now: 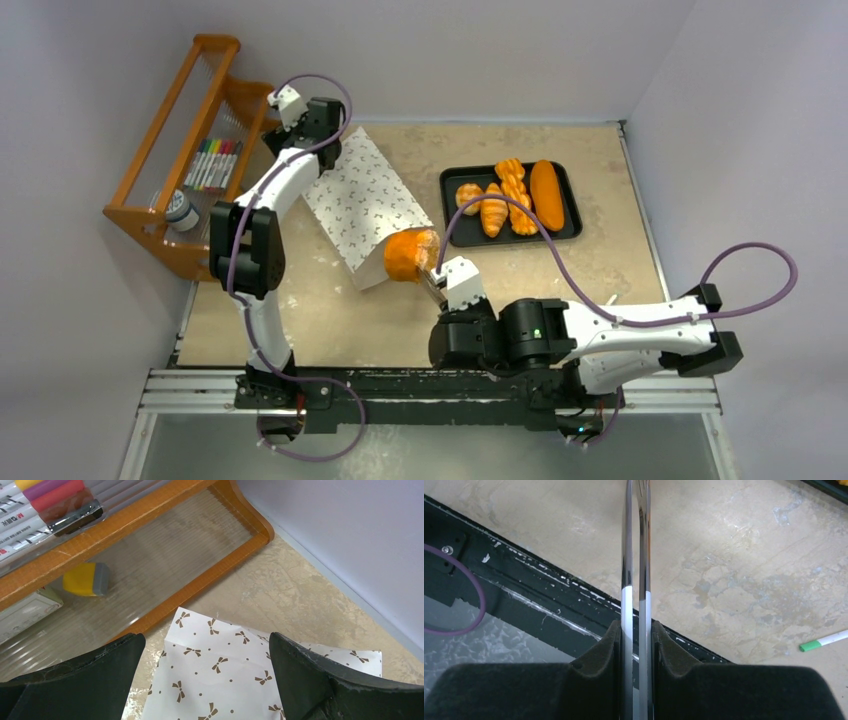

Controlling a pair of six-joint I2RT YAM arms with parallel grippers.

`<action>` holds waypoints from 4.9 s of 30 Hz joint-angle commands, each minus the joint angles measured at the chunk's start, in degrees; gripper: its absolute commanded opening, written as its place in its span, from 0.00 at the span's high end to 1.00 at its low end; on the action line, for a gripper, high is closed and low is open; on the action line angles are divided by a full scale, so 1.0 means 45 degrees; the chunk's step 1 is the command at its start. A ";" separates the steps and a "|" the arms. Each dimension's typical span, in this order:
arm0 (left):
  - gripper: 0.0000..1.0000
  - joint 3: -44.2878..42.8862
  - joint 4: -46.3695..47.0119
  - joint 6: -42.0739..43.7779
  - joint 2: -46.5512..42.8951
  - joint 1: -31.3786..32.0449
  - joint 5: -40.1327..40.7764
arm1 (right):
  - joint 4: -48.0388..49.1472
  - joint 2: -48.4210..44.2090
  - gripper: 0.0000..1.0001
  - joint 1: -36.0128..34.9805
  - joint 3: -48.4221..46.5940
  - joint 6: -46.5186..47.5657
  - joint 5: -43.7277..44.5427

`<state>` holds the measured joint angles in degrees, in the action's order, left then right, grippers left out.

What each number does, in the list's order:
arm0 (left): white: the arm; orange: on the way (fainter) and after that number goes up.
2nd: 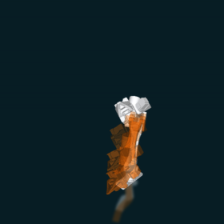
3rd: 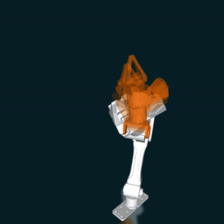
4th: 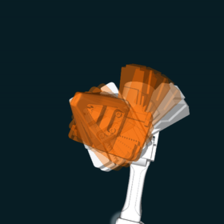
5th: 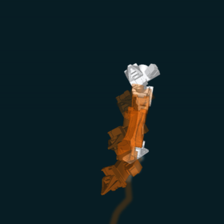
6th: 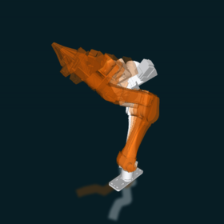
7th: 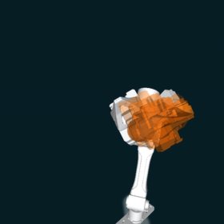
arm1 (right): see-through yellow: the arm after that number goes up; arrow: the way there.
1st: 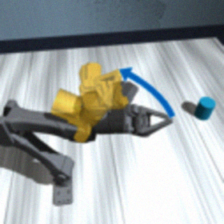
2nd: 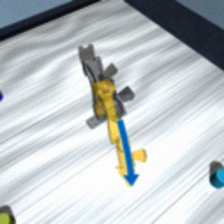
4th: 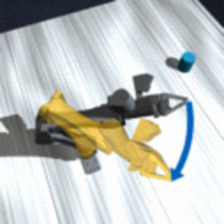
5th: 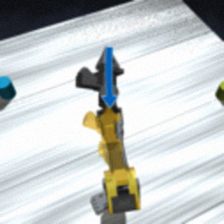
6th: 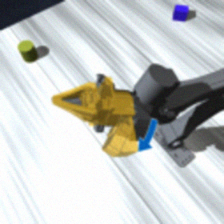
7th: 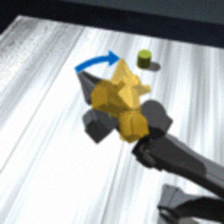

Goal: Take the fake bread out of the paper bag
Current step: Take out the fake bread from the paper bag, then place the fake bread in the container.

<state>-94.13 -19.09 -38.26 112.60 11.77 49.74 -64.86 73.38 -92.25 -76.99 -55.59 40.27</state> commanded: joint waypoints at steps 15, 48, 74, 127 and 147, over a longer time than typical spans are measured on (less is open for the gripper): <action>0.00 -0.0630 -0.0064 0.0394 -0.0021 0.0080 0.0565 | -0.0323 -0.1633 1.00 -0.0091 -0.0821 -0.1153 0.2225; 0.00 -0.0014 0.0369 -0.0575 -0.0607 0.0279 -0.0198 | 0.3167 -0.1443 1.00 0.6473 0.0103 -0.0816 0.4012; 0.00 0.0594 0.1008 -0.0423 -0.0941 0.0334 -0.0135 | 1.0773 -0.1506 1.00 1.2563 0.4444 0.1892 -0.1634; 0.00 0.0439 0.1016 -0.0546 -0.0764 0.0334 -0.0291 | 1.0078 -0.3118 0.62 1.3136 0.6122 0.0502 -0.2278; 0.00 0.0423 0.0873 -0.0385 -0.0744 0.0334 -0.0126 | 0.8761 -0.3126 0.62 1.0233 0.5593 -0.0714 -0.1045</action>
<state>-91.02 -15.94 -39.90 111.83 13.17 48.16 -22.81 58.54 -40.69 -49.15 -54.70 29.91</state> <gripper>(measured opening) 0.998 0.391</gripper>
